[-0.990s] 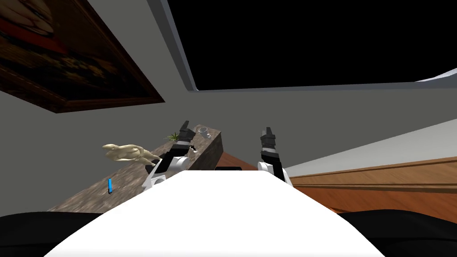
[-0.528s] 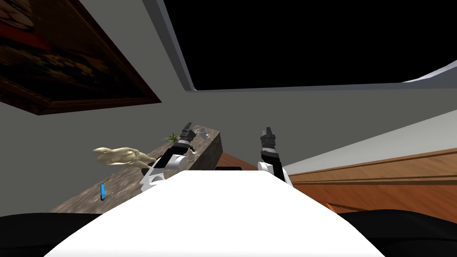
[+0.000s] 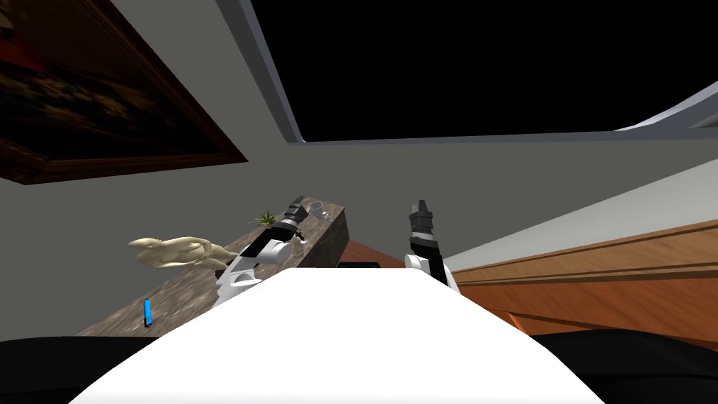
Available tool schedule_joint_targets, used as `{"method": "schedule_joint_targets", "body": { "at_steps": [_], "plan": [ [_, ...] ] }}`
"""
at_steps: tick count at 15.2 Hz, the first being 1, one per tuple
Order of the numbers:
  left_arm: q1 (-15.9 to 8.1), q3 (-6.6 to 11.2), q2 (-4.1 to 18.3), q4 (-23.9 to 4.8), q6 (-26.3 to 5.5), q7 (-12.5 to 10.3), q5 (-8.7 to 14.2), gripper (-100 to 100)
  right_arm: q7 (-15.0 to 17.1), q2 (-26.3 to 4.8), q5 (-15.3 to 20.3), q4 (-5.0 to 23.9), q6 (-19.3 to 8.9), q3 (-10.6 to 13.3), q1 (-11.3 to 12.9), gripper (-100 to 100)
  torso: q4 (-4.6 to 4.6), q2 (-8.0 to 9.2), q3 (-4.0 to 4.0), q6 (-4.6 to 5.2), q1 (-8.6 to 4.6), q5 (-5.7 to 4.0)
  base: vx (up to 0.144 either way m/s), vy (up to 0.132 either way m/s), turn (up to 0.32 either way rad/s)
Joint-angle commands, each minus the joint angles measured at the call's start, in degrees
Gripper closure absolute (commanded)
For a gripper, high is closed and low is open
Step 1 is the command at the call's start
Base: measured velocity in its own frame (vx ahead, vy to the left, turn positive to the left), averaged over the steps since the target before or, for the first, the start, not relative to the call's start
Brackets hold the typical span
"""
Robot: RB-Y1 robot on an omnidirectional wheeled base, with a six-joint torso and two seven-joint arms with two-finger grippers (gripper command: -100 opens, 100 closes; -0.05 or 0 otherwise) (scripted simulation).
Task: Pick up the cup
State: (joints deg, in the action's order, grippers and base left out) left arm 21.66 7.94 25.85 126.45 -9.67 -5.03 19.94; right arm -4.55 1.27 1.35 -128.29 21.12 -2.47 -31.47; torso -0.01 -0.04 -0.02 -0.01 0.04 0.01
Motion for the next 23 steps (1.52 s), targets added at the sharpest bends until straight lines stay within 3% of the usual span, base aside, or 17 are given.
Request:
{"method": "schedule_joint_targets", "body": {
  "at_steps": [1,4,5,8,9,12,13,16,17,20,21,23],
  "plan": [
    [-1.0,0.8,1.9,-1.1,-2.9,0.0,2.3,-100,0.0,0.0,0.0,0.0,0.0,0.0,0.0,0,0.0,0.0,0.0,0.0,0.0,0.0,0.005,0.007,-0.079],
    [-1.0,0.8,1.9,-1.1,-5.2,0.0,2.3,-100,0.0,0.0,0.0,0.0,0.0,0.0,0.0,0,0.0,-0.01,0.0,0.01,0.01,0.0,0.006,0.009,-0.042],
    [-1.8,1.53,3.6,-2.1,-7.0,-0.1,4.5,-100,0.0,0.0,0.0,0.0,0.0,0.0,0.0,0,0.0,0.0,0.0,0.0,0.0,0.0,0.008,0.007,-0.064],
    [-1.8,1.53,3.6,-2.1,-9.6,-0.1,4.5,-100,0.0,0.0,0.0,0.0,0.0,0.0,0.0,0,0.0,-0.02,-0.01,0.01,0.01,0.0,0.008,0.009,-0.05],
    [-2.7,2.28,5.3,-3.1,-11.3,-0.1,6.7,-100,0.0,0.0,0.0,0.0,0.0,0.0,0.0,0,0.0,-0.01,-0.01,0.0,0.0,0.0,0.009,0.009,-0.08],
    [-2.7,2.28,5.3,-3.1,-14.0,-0.1,6.7,-100,0.0,0.0,0.0,0.0,0.0,0.0,0.0,0,0.0,-0.02,-0.01,0.01,0.01,0.0,0.008,0.01,-0.045],
    [-3.5,3.05,7.0,-4.2,-15.9,-0.1,9.0,-100,0.0,0.0,0.0,0.0,0.0,0.0,0.0,0,0.0,-0.01,-0.01,0.0,0.0,0.0,0.008,0.006,-0.079],
    [-3.5,3.05,7.0,-4.2,-18.5,-0.1,9.0,-100,0.0,0.0,0.0,0.0,0.0,0.0,0.0,0,0.0,-0.03,-0.01,0.01,0.02,0.0,0.009,0.011,-0.047],
    [-4.4,3.82,8.6,-5.2,-20.2,-0.2,11.2,-100,0.0,0.0,0.0,0.0,0.0,0.0,0.0,0,0.0,-0.01,-0.01,-0.01,0.0,0.0,0.009,0.006,-0.071],
    [-4.4,3.82,8.6,-5.2,-23.1,-0.2,11.2,-100,0.0,0.0,0.0,0.0,0.0,0.0,0.0,0,-0.01,-0.03,-0.02,0.01,0.01,0.0,0.009,0.01,-0.05],
    [-5.3,4.6,10.2,-6.2,-24.5,-0.2,13.5,-100,0.0,0.0,0.0,0.0,0.0,0.0,0.0,0,0.0,-0.02,-0.01,0.0,0.0,0.0,0.009,0.009,-0.085],
    [-5.3,4.6,10.2,-6.2,-27.0,-0.2,13.5,-100,0.0,0.0,0.0,0.0,0.0,0.0,0.0,0,-0.01,-0.04,-0.02,0.02,0.01,0.0,0.012,0.013,-0.073]
  ]
}}
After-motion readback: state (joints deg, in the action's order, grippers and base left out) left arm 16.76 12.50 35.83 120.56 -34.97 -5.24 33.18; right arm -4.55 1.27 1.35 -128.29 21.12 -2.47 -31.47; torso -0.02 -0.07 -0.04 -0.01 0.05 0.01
